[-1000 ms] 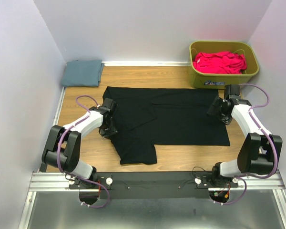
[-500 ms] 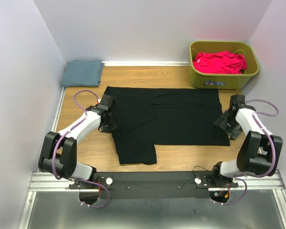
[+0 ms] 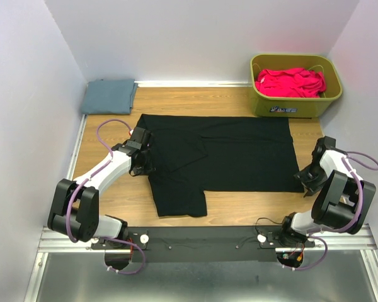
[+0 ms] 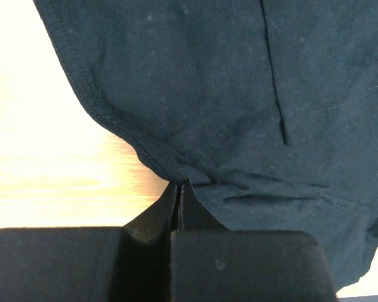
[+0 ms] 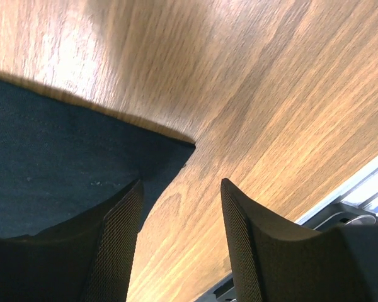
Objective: Fold and stack the t-shirts
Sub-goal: Fold the tshirt
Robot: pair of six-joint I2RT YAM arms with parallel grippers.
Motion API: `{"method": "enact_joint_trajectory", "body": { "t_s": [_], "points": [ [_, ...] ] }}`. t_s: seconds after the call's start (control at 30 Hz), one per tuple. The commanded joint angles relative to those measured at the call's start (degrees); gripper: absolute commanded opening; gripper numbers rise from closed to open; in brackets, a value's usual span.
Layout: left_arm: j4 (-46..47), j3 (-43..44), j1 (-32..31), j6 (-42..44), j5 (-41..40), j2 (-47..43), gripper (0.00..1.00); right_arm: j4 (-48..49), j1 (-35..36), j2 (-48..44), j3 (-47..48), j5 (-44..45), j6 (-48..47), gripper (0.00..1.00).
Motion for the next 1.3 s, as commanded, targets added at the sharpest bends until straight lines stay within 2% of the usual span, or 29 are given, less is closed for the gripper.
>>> {"method": "enact_joint_trajectory", "body": {
  "t_s": [0.0, 0.33, 0.5, 0.63, 0.87, 0.93, 1.27],
  "points": [
    [1.26, -0.67, -0.35, 1.30, -0.52, -1.07, 0.00, 1.20, -1.22, 0.16, -0.83, 0.34, 1.30, 0.59],
    [0.91, 0.12, -0.35, 1.91, -0.96, 0.07, 0.00, 6.82, -1.48, 2.18, -3.02, -1.95, 1.56, 0.58],
    [0.29, 0.21, -0.35, 1.74, -1.14, 0.42, 0.00, 8.58, -1.48, 3.67, -4.61, -2.74, 3.23, 0.53],
    [0.20, 0.04, -0.26, 1.65, -0.88, 0.43, 0.00, 8.58, -1.57, 4.82, -4.69, -1.86, 3.40, 0.41],
    [-0.76, 0.13, 0.26, 1.65, -0.88, 0.16, 0.00, 7.97, -1.74, 4.29, -4.34, -0.55, 3.58, 0.08],
    [-0.85, -0.05, 0.44, 1.74, -0.79, -0.10, 0.00, 7.44, -1.75, 4.11, -3.64, 0.15, 3.23, 0.02],
    [-6.21, -0.85, 2.20, 3.84, -0.79, -2.82, 0.00, -3.19, -1.75, -0.18, 1.10, -0.02, 2.44, 0.01]
  ]
}}
